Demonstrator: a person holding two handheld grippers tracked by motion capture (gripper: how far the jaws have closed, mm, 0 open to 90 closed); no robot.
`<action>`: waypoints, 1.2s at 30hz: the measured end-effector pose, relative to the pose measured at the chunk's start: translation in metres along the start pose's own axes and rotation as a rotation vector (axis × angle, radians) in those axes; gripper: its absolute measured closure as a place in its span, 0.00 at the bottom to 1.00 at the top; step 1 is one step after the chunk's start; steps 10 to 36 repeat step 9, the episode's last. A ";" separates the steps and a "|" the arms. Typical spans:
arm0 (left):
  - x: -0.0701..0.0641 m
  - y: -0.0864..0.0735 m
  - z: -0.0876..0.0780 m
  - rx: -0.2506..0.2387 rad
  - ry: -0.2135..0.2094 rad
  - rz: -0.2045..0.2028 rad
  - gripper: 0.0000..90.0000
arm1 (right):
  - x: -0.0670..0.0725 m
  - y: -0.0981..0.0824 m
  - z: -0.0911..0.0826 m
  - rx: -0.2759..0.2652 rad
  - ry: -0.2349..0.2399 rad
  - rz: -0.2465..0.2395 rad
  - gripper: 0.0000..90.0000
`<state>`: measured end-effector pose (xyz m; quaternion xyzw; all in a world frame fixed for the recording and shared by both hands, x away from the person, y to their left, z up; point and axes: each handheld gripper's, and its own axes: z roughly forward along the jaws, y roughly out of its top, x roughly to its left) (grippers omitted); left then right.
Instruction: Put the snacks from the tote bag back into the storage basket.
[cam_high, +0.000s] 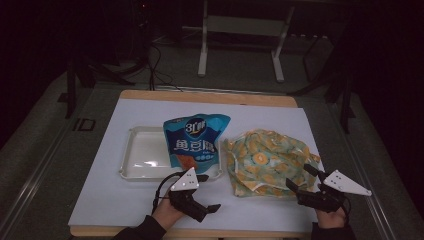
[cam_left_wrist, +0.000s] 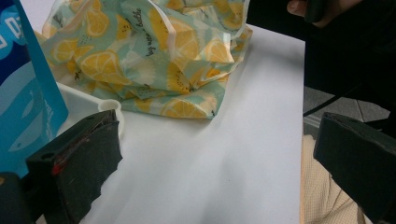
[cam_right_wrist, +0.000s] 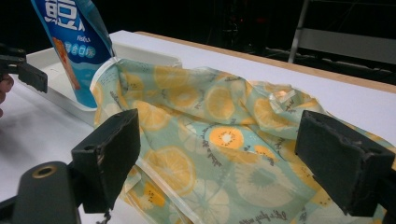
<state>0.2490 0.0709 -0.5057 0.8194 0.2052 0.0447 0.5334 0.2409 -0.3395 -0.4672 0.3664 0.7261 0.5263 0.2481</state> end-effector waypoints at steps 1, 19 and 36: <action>0.000 0.000 0.000 -0.004 0.003 -0.002 0.01 | 0.000 0.000 0.000 0.001 0.001 0.000 0.15; -0.001 -0.001 -0.003 -0.007 0.003 -0.003 0.01 | 0.000 0.000 0.004 0.006 0.008 -0.004 0.16; -0.001 -0.001 -0.003 -0.007 0.003 -0.003 0.01 | 0.000 0.000 0.004 0.006 0.008 -0.004 0.16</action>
